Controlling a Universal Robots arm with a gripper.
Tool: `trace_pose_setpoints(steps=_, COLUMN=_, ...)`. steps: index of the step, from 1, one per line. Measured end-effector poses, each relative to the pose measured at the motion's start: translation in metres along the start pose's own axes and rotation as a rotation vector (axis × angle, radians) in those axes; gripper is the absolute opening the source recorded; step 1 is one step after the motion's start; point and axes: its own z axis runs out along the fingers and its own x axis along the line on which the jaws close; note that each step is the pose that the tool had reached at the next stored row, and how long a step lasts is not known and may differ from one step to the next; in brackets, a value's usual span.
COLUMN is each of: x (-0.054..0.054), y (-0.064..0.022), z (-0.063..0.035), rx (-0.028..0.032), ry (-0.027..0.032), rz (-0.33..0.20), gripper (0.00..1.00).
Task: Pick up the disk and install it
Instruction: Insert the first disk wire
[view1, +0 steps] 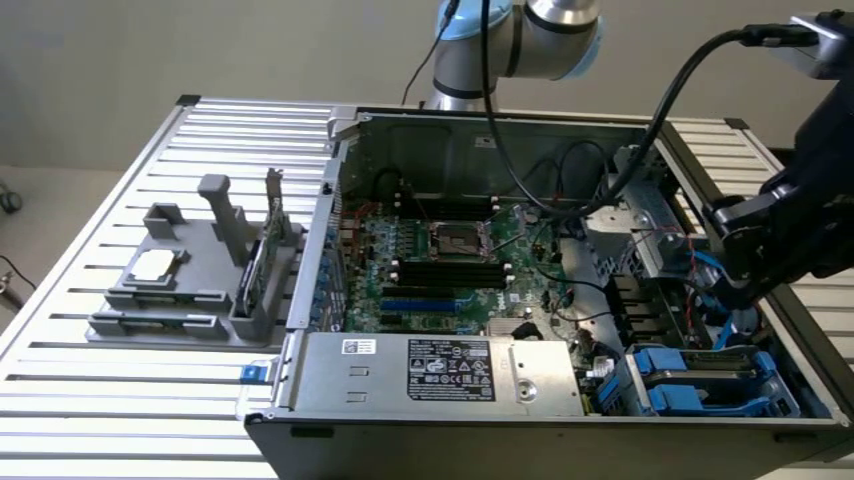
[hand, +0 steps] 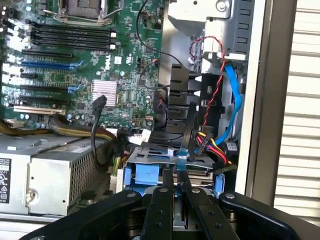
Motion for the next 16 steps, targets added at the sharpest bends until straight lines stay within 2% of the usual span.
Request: trace_pose_setpoints(steps=16, x=0.0000, y=-0.0001, z=0.0019, rx=0.0007, ry=-0.0121, rz=0.288, gripper=0.18)
